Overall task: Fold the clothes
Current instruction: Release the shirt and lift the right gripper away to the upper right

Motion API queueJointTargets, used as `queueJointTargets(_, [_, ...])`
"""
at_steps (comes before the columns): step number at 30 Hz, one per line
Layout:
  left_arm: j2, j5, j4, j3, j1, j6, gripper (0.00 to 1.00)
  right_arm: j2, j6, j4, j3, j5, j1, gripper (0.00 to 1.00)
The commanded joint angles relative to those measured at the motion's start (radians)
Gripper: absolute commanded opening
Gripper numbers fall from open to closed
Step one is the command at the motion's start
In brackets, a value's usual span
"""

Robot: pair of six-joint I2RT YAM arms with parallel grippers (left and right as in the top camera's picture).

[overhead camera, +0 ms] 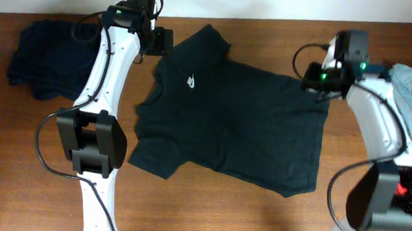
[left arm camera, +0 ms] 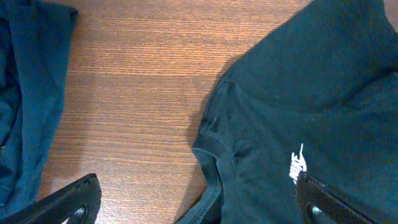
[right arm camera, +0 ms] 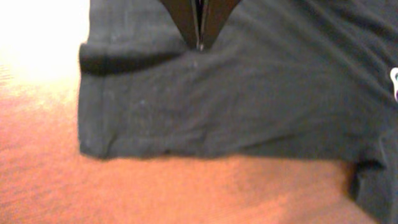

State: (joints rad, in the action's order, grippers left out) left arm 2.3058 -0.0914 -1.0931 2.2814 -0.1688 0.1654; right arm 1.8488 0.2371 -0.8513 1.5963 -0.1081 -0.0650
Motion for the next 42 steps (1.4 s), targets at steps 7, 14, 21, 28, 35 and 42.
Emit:
queueJointTargets(7, [-0.008, -0.011, -0.001, 0.005, 0.002, 0.005, 0.99, 0.291, -0.023, -0.286, 0.375, 0.127, -0.002, 0.04])
queueJointTargets(14, [-0.008, -0.011, -0.001, 0.005, 0.002, 0.005, 0.99, 0.417, -0.024, -0.286, 0.375, 0.116, -0.015, 0.04])
queueJointTargets(21, [-0.008, -0.011, -0.001, 0.005, 0.002, 0.005, 0.99, 0.477, -0.049, -0.191, 0.374, 0.114, -0.016, 0.04])
queueJointTargets(28, [-0.008, -0.011, -0.001, 0.005, 0.002, 0.005, 0.99, 0.513, -0.045, -0.121, 0.374, 0.113, -0.025, 0.04])
queueJointTargets(35, [-0.008, -0.011, -0.001, 0.005, 0.002, 0.005, 0.99, 0.562, -0.046, -0.09, 0.374, 0.113, -0.028, 0.04])
queueJointTargets(42, [-0.008, -0.011, -0.001, 0.005, 0.002, 0.005, 0.99, 0.606, -0.045, -0.028, 0.373, 0.118, -0.036, 0.04])
